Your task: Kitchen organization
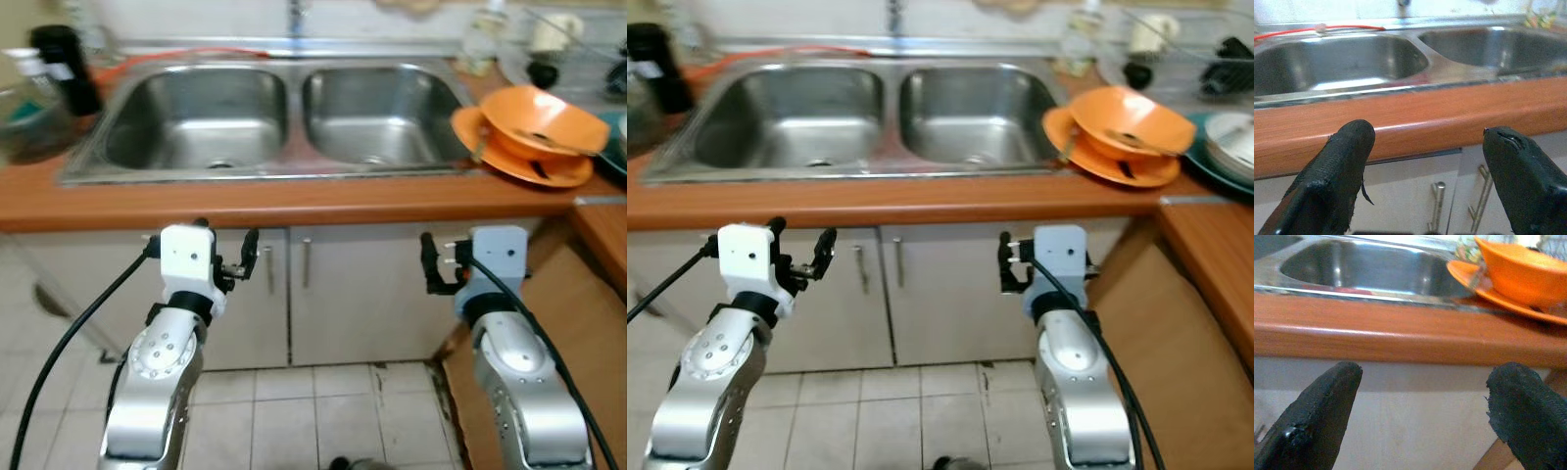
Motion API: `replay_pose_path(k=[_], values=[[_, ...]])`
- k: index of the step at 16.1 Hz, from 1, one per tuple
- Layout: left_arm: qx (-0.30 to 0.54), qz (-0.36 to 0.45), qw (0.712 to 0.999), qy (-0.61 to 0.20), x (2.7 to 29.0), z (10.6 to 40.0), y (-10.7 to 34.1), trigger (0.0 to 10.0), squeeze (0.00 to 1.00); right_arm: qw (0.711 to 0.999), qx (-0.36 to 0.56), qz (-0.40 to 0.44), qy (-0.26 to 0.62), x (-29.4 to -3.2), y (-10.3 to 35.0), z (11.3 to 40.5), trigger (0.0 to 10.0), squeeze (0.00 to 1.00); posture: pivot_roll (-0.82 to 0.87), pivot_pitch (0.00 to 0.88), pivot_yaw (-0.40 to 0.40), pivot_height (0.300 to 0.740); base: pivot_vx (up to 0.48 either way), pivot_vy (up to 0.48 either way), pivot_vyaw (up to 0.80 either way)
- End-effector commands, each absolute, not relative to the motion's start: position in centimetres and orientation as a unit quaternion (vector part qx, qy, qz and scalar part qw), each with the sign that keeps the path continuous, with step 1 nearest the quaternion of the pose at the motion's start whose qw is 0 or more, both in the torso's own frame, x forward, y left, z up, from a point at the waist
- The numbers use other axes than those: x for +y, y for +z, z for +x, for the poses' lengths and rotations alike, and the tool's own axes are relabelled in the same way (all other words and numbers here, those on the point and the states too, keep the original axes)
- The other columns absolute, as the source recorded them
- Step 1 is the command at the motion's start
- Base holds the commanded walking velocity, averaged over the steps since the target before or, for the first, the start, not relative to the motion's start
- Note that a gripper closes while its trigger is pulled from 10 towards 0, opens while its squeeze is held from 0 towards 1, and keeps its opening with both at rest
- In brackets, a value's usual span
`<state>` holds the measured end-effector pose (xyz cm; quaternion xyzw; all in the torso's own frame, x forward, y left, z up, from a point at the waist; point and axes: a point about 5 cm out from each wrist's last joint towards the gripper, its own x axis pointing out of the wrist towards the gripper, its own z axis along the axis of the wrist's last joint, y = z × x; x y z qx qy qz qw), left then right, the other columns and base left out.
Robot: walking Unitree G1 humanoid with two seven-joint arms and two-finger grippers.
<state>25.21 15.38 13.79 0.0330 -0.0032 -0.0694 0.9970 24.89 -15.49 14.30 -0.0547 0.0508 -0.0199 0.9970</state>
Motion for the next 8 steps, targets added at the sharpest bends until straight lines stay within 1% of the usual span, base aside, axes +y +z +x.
replay_pose_path(k=[1,3,8], values=[[-0.017,0.036,0.996,-0.086,14.86,25.06,14.16,10.0,0.00,0.997,0.059,-0.054,-0.023,-15.72,14.01,24.78,10.0,1.00,-0.02,0.000,0.011,0.740,0.000,0.000,-0.79],[-0.022,0.021,0.995,-0.091,14.76,25.19,14.36,10.0,0.00,0.997,0.058,-0.053,-0.024,-15.83,13.98,24.61,10.0,1.00,-0.02,0.000,0.011,0.740,0.328,0.000,-0.79],[-0.021,0.021,0.993,-0.112,14.06,25.35,14.35,10.0,0.00,0.997,0.048,-0.050,-0.026,-16.09,14.12,24.38,10.0,1.00,-0.04,0.000,0.023,0.740,0.407,0.000,-0.79]])
